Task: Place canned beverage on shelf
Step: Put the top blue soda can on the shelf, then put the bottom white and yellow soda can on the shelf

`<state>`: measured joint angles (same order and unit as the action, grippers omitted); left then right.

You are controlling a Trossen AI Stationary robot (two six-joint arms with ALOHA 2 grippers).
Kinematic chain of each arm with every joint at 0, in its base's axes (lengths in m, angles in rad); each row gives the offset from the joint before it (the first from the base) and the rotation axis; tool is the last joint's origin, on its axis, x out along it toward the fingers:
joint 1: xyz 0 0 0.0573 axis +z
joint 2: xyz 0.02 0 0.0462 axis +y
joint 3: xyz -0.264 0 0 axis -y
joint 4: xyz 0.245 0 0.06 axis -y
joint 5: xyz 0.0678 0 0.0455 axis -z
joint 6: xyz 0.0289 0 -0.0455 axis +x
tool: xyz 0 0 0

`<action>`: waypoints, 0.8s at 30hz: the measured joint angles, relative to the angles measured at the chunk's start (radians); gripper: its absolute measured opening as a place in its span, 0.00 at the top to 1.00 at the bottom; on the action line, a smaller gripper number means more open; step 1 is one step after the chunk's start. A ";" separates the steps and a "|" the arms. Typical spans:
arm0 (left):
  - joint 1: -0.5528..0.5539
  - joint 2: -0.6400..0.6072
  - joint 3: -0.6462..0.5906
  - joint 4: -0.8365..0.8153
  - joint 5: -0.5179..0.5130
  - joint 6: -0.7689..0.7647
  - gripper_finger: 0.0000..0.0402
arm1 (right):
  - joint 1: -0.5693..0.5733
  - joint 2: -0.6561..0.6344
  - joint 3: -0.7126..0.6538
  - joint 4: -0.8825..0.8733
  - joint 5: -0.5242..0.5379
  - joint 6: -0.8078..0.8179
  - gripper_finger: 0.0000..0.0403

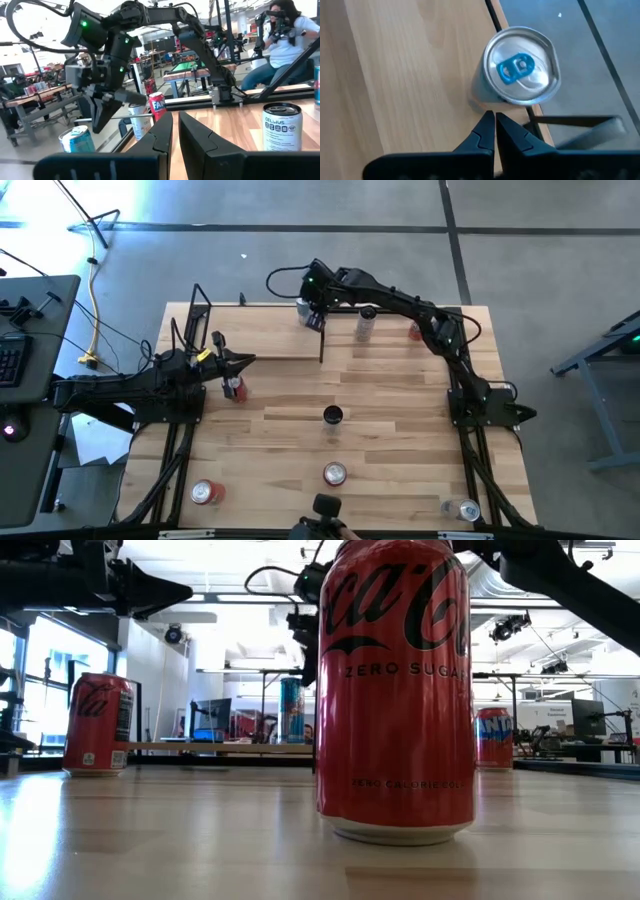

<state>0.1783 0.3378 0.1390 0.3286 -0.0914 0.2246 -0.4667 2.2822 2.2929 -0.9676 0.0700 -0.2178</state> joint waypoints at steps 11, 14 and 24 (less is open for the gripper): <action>0.000 0.000 0.000 0.001 0.000 -0.005 0.95 | 0.005 0.033 0.000 0.144 -0.003 0.019 1.00; 0.000 0.000 0.000 0.000 0.000 -0.005 0.95 | 0.011 0.032 0.008 0.146 -0.004 0.016 1.00; -0.001 0.000 0.000 -0.007 0.002 -0.005 0.95 | 0.113 -0.052 0.029 0.120 0.046 -0.079 1.00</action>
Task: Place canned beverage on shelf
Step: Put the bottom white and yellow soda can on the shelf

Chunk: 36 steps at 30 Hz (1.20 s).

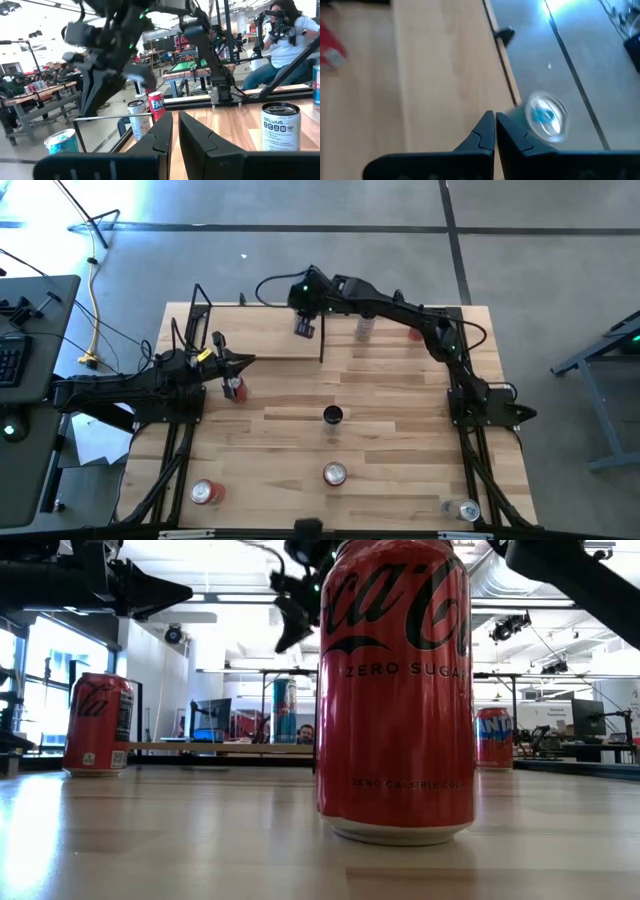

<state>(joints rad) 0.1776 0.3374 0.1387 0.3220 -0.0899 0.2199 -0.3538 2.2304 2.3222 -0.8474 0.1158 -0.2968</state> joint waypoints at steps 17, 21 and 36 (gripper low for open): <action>-0.002 0.017 0.019 -0.040 0.054 -0.006 0.95 | 0.245 -0.373 -0.829 0.717 0.069 -0.007 1.00; -0.001 0.112 0.057 -0.048 0.081 -0.010 0.97 | 0.248 -0.585 -1.133 0.915 0.075 0.055 1.00; -0.130 0.729 0.262 0.155 0.083 0.033 0.92 | 0.316 -1.043 -1.781 1.277 0.214 0.142 1.00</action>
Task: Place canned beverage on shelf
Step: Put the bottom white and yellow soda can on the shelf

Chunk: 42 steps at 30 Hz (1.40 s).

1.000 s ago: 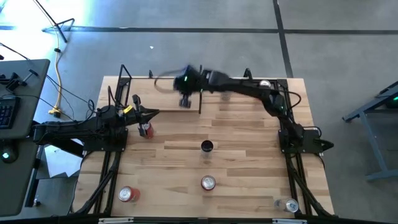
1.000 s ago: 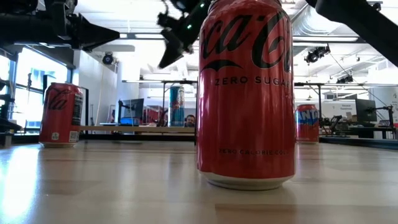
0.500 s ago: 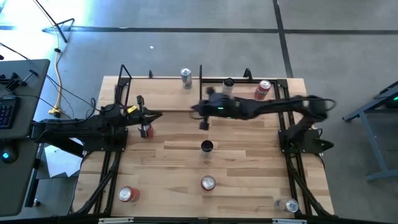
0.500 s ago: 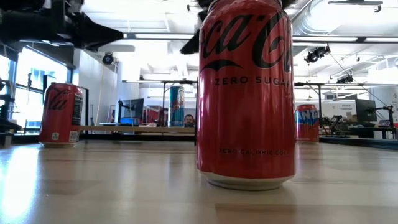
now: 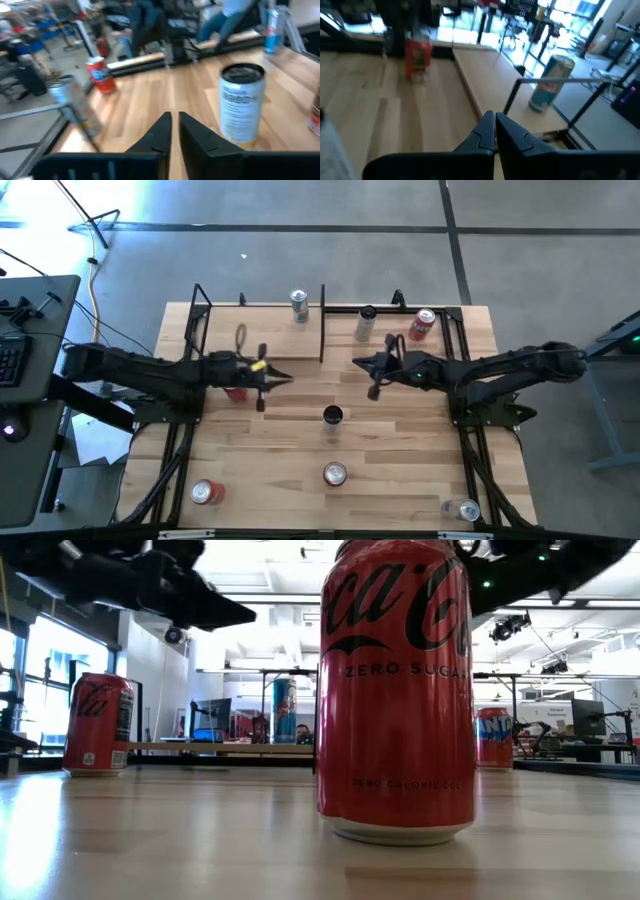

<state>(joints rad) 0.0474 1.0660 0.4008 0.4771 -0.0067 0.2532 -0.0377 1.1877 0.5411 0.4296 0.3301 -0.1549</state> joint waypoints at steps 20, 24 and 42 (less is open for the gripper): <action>-0.102 0.402 0.318 -0.067 0.013 -0.117 0.26 | -0.001 -0.040 -0.049 -0.045 -0.089 -0.037 1.00; -0.102 0.451 0.357 -0.095 0.095 -0.161 0.23 | -0.001 -0.040 -0.049 -0.048 -0.091 -0.037 1.00; -0.129 0.521 0.392 -0.064 0.137 -0.244 0.23 | -0.001 -0.039 -0.049 -0.052 -0.099 -0.037 1.00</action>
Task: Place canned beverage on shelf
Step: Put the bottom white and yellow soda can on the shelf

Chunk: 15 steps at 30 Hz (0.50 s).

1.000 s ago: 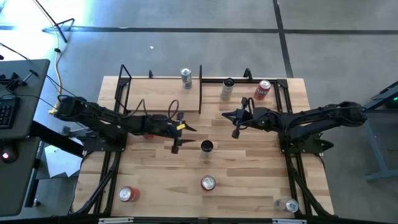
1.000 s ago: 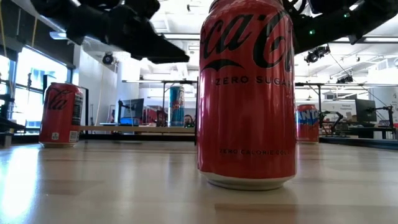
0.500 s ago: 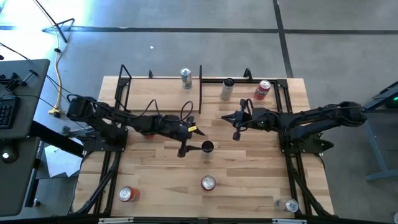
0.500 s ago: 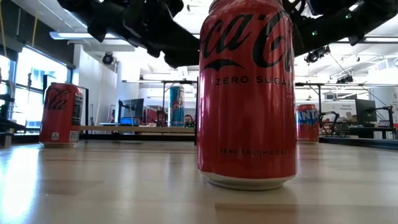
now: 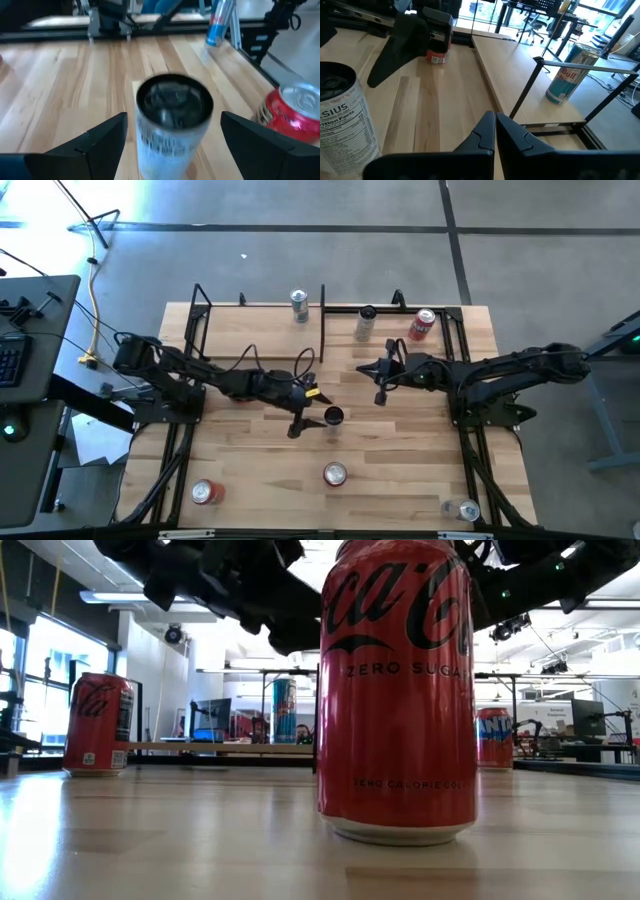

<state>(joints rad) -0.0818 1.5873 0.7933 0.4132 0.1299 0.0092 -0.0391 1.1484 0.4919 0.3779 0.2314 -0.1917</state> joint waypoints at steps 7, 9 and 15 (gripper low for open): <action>0.000 0.051 0.000 0.090 -0.008 -0.026 0.23 | 0.000 0.000 0.000 0.000 -0.001 0.008 1.00; -0.002 0.067 -0.001 0.112 -0.008 -0.026 0.23 | 0.000 0.000 0.000 0.000 -0.001 0.008 1.00; -0.009 0.127 0.024 0.186 -0.008 -0.057 0.23 | 0.000 0.000 0.000 0.004 -0.002 0.008 1.00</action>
<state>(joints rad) -0.0911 1.7146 0.8169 0.5991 0.1215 -0.0480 -0.0391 1.1484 0.4919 0.3822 0.2298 -0.1839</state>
